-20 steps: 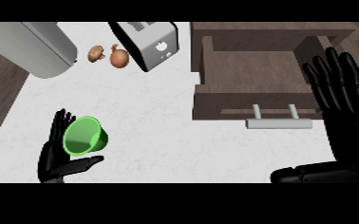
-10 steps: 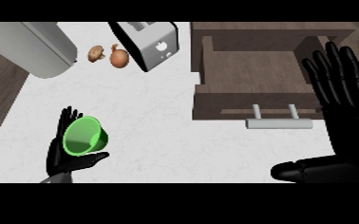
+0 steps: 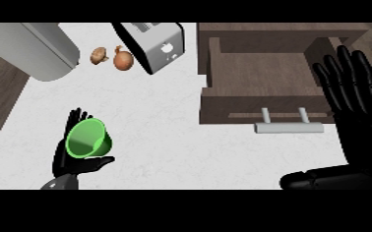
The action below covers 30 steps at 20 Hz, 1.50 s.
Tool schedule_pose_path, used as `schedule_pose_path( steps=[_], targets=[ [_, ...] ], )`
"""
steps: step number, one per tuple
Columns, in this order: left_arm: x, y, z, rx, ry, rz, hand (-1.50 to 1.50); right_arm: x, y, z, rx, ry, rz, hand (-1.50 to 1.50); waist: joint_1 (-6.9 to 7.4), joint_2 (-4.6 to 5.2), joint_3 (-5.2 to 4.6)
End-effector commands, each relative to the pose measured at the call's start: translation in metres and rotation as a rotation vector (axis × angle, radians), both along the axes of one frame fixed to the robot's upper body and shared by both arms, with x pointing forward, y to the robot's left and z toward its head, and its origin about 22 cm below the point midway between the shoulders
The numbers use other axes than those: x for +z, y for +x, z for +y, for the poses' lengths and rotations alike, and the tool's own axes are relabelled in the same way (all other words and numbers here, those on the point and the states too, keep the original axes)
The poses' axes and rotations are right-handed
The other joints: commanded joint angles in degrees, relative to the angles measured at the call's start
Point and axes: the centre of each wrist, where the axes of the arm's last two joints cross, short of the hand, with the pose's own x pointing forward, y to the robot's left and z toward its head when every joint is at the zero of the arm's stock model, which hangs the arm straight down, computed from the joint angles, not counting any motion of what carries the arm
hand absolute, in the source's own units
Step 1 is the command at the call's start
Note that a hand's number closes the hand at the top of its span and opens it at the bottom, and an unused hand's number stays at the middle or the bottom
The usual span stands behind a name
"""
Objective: Pick up the cup, place it into the drawer and close the drawer
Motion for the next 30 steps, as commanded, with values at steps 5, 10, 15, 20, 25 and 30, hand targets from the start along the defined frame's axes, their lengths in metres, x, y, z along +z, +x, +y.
schedule_pose_path(
  steps=[5,10,15,20,25,30],
  targets=[
    [-0.007,0.001,-0.007,-0.079,-0.116,-0.102,1.50,0.015,0.003,-0.007,0.012,-0.015,0.005,-1.50,-0.35,0.10,-0.07],
    [-0.001,0.004,-0.003,-0.047,-0.037,-0.191,1.50,0.006,0.002,-0.005,0.001,0.010,-0.014,-1.50,-0.19,0.06,-0.04],
    [0.005,0.008,-0.006,0.015,0.012,-0.284,1.50,0.010,0.003,-0.024,-0.012,0.003,-0.016,-1.50,-0.01,-0.09,0.01],
    [0.008,0.022,-0.022,0.029,0.014,-0.279,1.50,0.004,0.005,0.003,0.021,-0.002,-0.001,-1.50,-0.01,0.00,-0.01],
    [0.040,0.053,-0.033,0.002,-0.024,-0.354,1.50,0.006,-0.004,0.001,-0.002,-0.010,0.012,-1.50,0.25,-0.15,0.03],
    [0.070,0.059,-0.053,-0.141,0.019,-0.406,1.50,-0.019,-0.009,-0.007,-0.027,-0.005,0.023,-1.50,0.74,-0.36,0.13]
  ],
)
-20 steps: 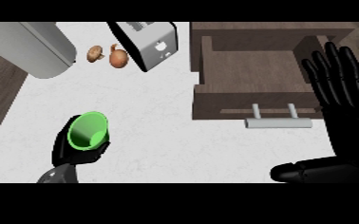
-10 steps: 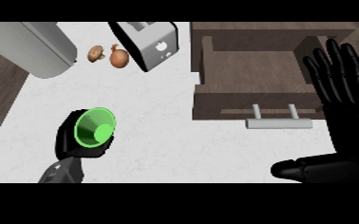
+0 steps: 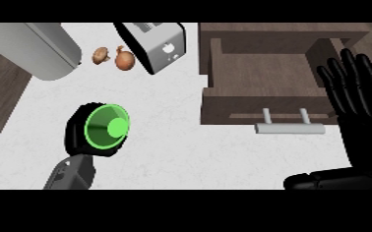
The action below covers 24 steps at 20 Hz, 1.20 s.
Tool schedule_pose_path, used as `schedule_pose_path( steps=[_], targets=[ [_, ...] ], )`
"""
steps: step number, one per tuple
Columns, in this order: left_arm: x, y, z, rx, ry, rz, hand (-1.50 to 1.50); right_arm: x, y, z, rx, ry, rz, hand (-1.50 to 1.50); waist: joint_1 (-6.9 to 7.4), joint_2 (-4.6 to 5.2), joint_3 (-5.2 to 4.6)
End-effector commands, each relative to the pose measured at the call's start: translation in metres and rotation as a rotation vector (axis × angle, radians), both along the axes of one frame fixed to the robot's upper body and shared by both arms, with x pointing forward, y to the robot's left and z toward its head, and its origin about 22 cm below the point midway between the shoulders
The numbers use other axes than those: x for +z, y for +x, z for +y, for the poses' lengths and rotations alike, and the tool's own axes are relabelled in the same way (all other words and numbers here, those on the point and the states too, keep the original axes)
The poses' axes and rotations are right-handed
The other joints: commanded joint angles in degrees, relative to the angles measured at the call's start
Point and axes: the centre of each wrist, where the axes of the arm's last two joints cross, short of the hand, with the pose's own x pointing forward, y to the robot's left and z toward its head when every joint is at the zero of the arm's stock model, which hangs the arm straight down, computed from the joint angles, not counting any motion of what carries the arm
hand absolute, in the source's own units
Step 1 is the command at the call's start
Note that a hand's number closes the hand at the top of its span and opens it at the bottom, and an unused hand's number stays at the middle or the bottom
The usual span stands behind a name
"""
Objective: Pick up the cup, place it into the drawer and close the drawer
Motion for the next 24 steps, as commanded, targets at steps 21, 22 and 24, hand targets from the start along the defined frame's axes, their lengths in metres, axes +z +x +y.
schedule_pose_path(
  steps=[21,22,24],
  targets=[
    [0.231,0.072,-0.126,-0.214,0.046,-0.145,1.50,-0.016,0.001,-0.018,-0.012,-0.015,-0.006,-1.50,-0.55,0.18,0.00],
    [0.248,0.077,-0.147,-0.208,0.059,-0.147,1.50,-0.001,0.007,-0.003,0.004,-0.015,-0.006,-1.50,-0.63,0.18,-0.01],
    [0.247,0.091,-0.146,-0.215,0.082,-0.135,1.50,-0.008,-0.003,-0.006,0.001,-0.013,-0.004,-1.50,-0.74,0.21,-0.01]
  ],
)
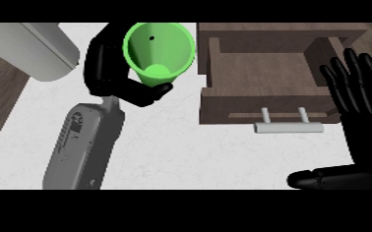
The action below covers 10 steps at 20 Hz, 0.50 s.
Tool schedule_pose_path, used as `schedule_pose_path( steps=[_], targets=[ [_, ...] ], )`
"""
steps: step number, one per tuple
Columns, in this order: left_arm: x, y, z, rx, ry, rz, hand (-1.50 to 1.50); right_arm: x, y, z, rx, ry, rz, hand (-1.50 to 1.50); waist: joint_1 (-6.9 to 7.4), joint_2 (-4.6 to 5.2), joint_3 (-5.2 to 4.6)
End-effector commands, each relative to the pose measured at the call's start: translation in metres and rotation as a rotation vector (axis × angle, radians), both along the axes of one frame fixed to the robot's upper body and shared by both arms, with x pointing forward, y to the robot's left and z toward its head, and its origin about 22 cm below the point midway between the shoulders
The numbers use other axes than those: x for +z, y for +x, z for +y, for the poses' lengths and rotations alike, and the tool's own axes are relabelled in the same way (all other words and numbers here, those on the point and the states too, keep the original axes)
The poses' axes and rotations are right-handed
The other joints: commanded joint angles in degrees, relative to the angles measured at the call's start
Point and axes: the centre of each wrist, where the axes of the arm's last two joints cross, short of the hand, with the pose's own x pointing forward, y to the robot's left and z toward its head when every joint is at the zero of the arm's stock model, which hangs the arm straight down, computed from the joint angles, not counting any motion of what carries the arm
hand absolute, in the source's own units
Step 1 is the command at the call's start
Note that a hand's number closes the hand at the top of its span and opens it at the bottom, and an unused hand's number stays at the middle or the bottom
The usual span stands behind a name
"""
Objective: Pick up the cup, place it into the drawer and close the drawer
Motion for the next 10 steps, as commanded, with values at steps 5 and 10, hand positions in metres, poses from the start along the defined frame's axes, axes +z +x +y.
schedule_pose_path(
  steps=[5,10],
  targets=[
    [0.061,0.027,-0.041,0.014,0.069,-0.015,1.50,0.001,0.001,0.009,0.010,0.004,0.005,-1.50,-0.14,0.05,-0.01],
    [0.055,0.043,-0.060,-0.002,0.104,0.029,1.50,0.005,-0.009,-0.002,-0.008,-0.003,0.007,-1.50,-0.52,0.08,-0.02]
  ],
)
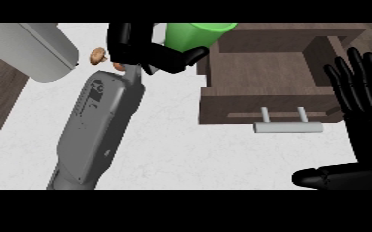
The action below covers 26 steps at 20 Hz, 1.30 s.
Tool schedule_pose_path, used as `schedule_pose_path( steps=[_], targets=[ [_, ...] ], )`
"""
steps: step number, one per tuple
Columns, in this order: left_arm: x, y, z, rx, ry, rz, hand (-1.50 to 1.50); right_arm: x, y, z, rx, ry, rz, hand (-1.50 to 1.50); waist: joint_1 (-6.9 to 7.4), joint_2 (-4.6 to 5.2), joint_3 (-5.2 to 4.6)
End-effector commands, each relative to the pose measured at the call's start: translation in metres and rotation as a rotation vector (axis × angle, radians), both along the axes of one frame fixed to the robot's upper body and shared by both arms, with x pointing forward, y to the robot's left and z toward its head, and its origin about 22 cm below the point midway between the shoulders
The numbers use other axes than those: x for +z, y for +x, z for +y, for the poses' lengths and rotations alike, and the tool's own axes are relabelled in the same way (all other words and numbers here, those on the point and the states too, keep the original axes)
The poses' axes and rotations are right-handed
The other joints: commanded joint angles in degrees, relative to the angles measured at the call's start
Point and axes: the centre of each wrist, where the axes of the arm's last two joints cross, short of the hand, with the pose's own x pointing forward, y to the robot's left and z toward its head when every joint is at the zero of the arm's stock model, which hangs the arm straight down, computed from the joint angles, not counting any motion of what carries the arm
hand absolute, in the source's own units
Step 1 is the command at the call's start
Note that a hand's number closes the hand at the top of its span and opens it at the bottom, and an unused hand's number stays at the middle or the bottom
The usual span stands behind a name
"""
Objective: Pick up the cup, place it into the drawer and close the drawer
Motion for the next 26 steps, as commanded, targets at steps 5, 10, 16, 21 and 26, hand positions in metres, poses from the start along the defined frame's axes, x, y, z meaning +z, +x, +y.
schedule_pose_path(
  steps=[5,10,16,21,26],
  targets=[
    [0.005,0.020,-0.050,0.026,0.083,0.048,1.50,-0.006,0.000,0.002,0.006,-0.031,0.008,-1.50,-1.05,0.19,-0.01],
    [-0.001,0.033,-0.051,0.020,0.104,0.067,1.50,-0.019,0.001,0.004,0.002,-0.019,0.005,-1.50,-0.56,0.13,0.00],
    [0.006,0.044,-0.076,0.048,0.139,0.089,1.50,-0.008,0.001,0.002,0.003,-0.009,-0.001,-1.50,-1.47,0.31,0.01],
    [-0.010,0.051,-0.080,0.047,0.163,0.154,1.50,-0.004,0.000,0.004,0.013,-0.023,0.001,-1.50,-2.02,0.46,0.01],
    [-0.025,0.055,-0.081,0.038,0.243,0.164,1.50,0.000,0.022,0.005,0.046,-0.001,-0.017,-1.50,-2.92,0.99,0.04]
  ],
)
